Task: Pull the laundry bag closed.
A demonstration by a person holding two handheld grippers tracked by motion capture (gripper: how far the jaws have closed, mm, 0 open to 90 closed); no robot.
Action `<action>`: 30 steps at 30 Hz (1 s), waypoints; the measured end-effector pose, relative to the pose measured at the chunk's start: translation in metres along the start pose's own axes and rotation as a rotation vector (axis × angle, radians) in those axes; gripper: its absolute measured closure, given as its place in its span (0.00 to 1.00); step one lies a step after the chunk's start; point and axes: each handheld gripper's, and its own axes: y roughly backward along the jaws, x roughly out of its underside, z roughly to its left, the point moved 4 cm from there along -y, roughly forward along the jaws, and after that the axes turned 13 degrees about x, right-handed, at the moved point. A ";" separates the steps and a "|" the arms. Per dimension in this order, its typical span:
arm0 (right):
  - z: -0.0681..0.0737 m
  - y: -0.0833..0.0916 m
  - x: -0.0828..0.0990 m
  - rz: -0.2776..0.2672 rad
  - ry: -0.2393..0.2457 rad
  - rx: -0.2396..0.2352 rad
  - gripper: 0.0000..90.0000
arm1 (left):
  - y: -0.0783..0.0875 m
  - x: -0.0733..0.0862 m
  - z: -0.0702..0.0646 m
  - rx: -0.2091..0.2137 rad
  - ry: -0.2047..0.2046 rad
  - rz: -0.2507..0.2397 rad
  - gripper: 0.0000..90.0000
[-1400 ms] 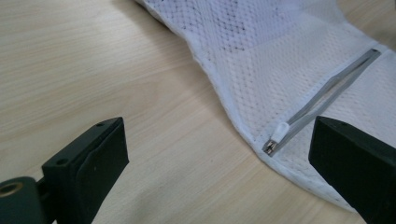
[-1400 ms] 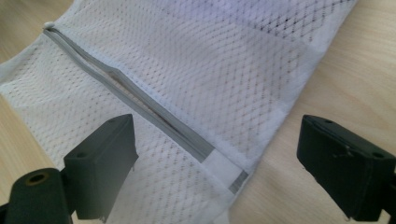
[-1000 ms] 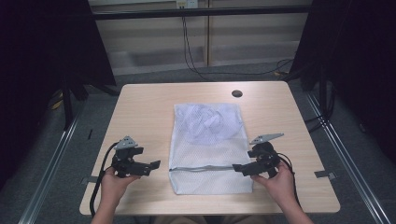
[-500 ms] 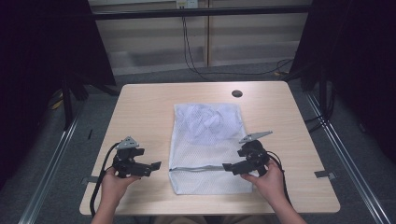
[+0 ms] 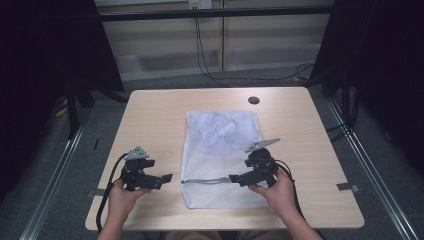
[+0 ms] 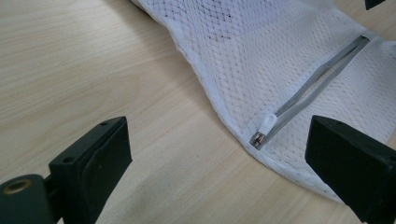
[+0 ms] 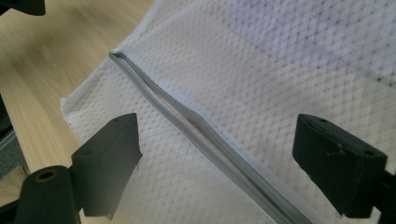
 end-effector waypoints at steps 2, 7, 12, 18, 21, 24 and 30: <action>0.004 -0.002 -0.004 -0.006 0.005 -0.010 0.17 | 0.000 0.000 0.000 0.000 0.002 0.000 0.08; 0.011 -0.004 -0.010 -0.017 0.009 -0.024 0.17 | 0.000 0.000 0.000 -0.001 0.004 -0.002 0.07; 0.018 -0.008 -0.014 -0.008 0.013 -0.034 0.18 | 0.000 0.001 0.000 0.006 0.004 0.005 0.08; 0.024 -0.013 -0.018 -0.005 0.014 -0.046 0.19 | -0.001 0.001 0.000 0.006 0.001 0.009 0.08; 0.025 -0.016 -0.019 -0.005 0.018 -0.048 0.19 | -0.001 0.001 0.000 0.009 0.003 0.011 0.08; 0.028 -0.018 -0.021 -0.002 0.012 -0.055 0.19 | -0.002 0.001 0.000 0.006 0.004 0.013 0.08; 0.032 -0.022 -0.023 0.006 0.013 -0.060 0.20 | -0.002 0.001 0.000 0.006 0.005 0.014 0.08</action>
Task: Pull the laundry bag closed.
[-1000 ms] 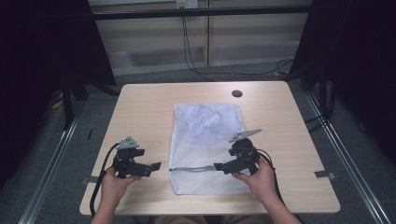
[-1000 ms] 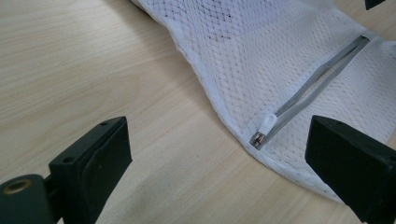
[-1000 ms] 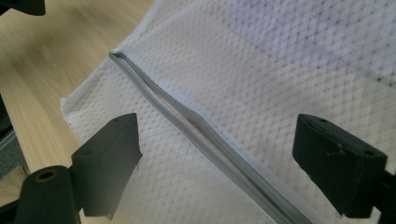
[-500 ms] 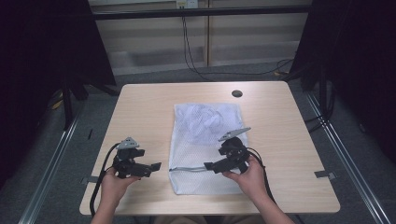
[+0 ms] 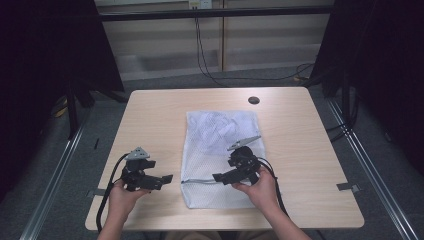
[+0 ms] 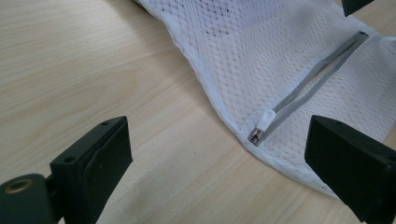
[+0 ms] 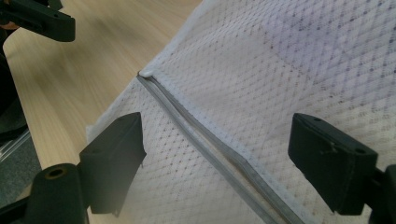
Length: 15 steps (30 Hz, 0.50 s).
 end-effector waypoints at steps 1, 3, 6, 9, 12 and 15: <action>0.000 -0.001 -0.001 0.002 0.007 0.004 0.20 | 0.000 0.000 0.000 -0.001 -0.001 0.002 0.08; 0.002 -0.002 -0.002 0.004 0.007 0.004 0.21 | 0.000 0.000 0.000 -0.001 -0.001 0.002 0.08; 0.006 -0.005 -0.004 0.003 0.013 -0.007 0.22 | 0.000 0.000 0.000 -0.003 0.003 -0.003 0.08; 0.009 -0.007 -0.005 0.004 0.013 -0.015 0.22 | 0.000 0.000 0.001 -0.003 0.002 -0.003 0.08; 0.012 -0.010 -0.006 0.012 0.013 -0.022 0.23 | -0.001 0.000 0.001 0.002 0.003 0.004 0.08; 0.015 -0.013 -0.007 0.013 0.024 -0.024 0.24 | -0.002 0.000 0.000 0.004 0.004 0.007 0.08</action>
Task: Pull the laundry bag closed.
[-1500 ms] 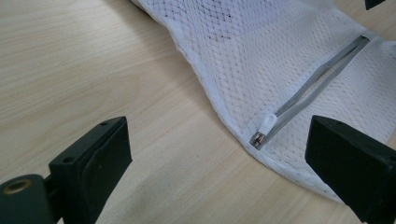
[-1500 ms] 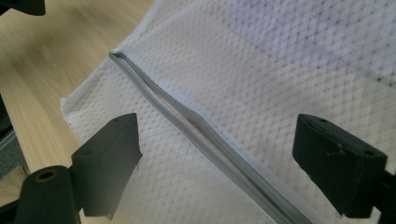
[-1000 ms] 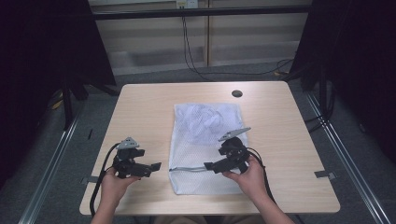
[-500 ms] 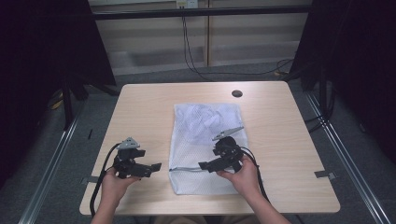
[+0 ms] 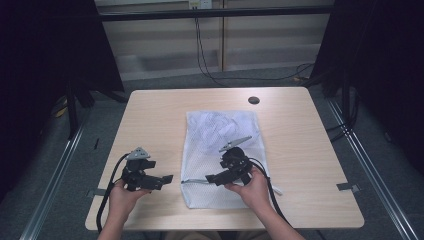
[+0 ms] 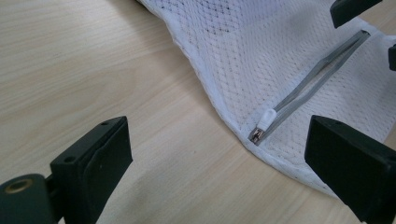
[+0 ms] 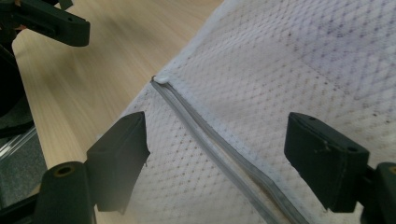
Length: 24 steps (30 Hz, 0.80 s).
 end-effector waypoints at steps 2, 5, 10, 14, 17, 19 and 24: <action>0.002 -0.002 -0.001 -0.001 0.002 -0.012 0.24 | -0.001 0.000 0.000 0.002 -0.001 0.005 0.08; 0.004 -0.004 -0.002 -0.002 -0.006 -0.020 0.25 | -0.001 0.000 0.000 0.003 -0.001 0.003 0.08; 0.007 -0.008 -0.006 -0.001 -0.004 -0.033 0.26 | -0.002 0.000 0.000 0.001 -0.004 0.008 0.08; 0.009 -0.010 -0.007 0.001 -0.001 -0.033 0.27 | -0.002 0.000 -0.001 0.002 -0.004 0.010 0.08; 0.011 -0.013 -0.008 0.014 0.005 -0.032 0.29 | -0.002 0.001 0.000 0.001 -0.004 0.011 0.08; 0.011 -0.014 -0.008 0.019 0.007 -0.036 0.30 | -0.002 0.001 0.000 0.003 -0.005 0.011 0.08; 0.013 -0.017 -0.009 0.017 0.005 -0.045 0.32 | -0.002 0.001 0.000 0.004 -0.004 0.009 0.08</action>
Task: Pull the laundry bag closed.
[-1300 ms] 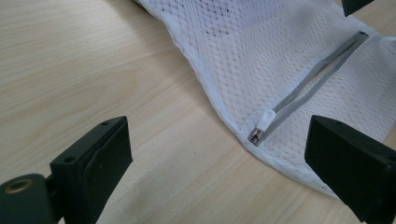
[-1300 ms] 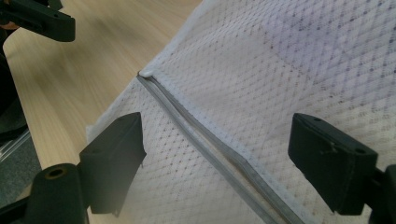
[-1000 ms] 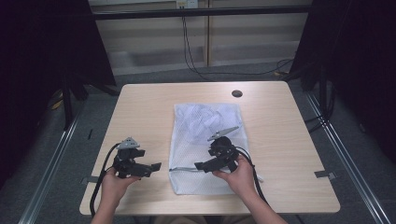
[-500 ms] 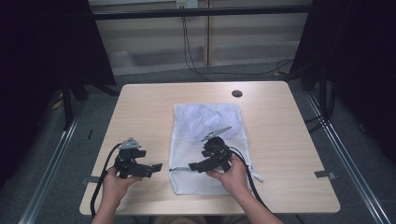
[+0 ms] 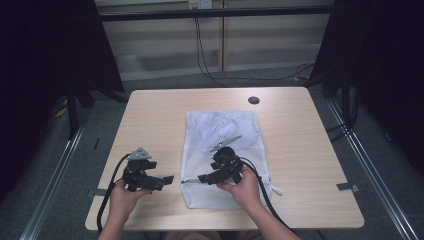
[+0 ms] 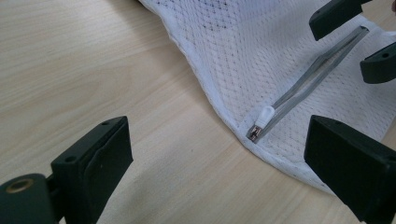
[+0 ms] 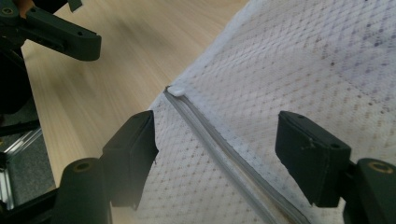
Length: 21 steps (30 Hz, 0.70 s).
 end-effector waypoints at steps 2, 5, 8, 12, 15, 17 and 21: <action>0.001 -0.002 -0.001 0.002 -0.009 -0.006 0.34 | 0.000 0.000 0.000 0.004 -0.001 -0.001 0.08; 0.002 -0.004 -0.003 0.000 -0.011 -0.010 0.34 | 0.000 0.000 0.000 0.005 0.002 -0.001 0.08; 0.003 -0.006 -0.004 0.006 -0.012 -0.013 0.35 | 0.001 0.000 0.000 0.006 0.003 -0.002 0.09; 0.004 -0.008 -0.005 -0.001 -0.013 -0.023 0.36 | 0.001 0.001 0.000 0.001 0.004 -0.001 0.09; 0.005 -0.011 -0.007 0.002 -0.012 -0.029 0.39 | 0.001 0.001 0.000 0.007 0.004 0.001 0.09; 0.006 -0.012 -0.007 0.005 -0.016 -0.045 0.41 | 0.001 0.001 0.001 0.003 0.005 0.000 0.09; 0.009 -0.014 -0.008 0.021 -0.017 -0.054 0.44 | 0.001 0.001 0.000 0.006 0.007 -0.005 0.09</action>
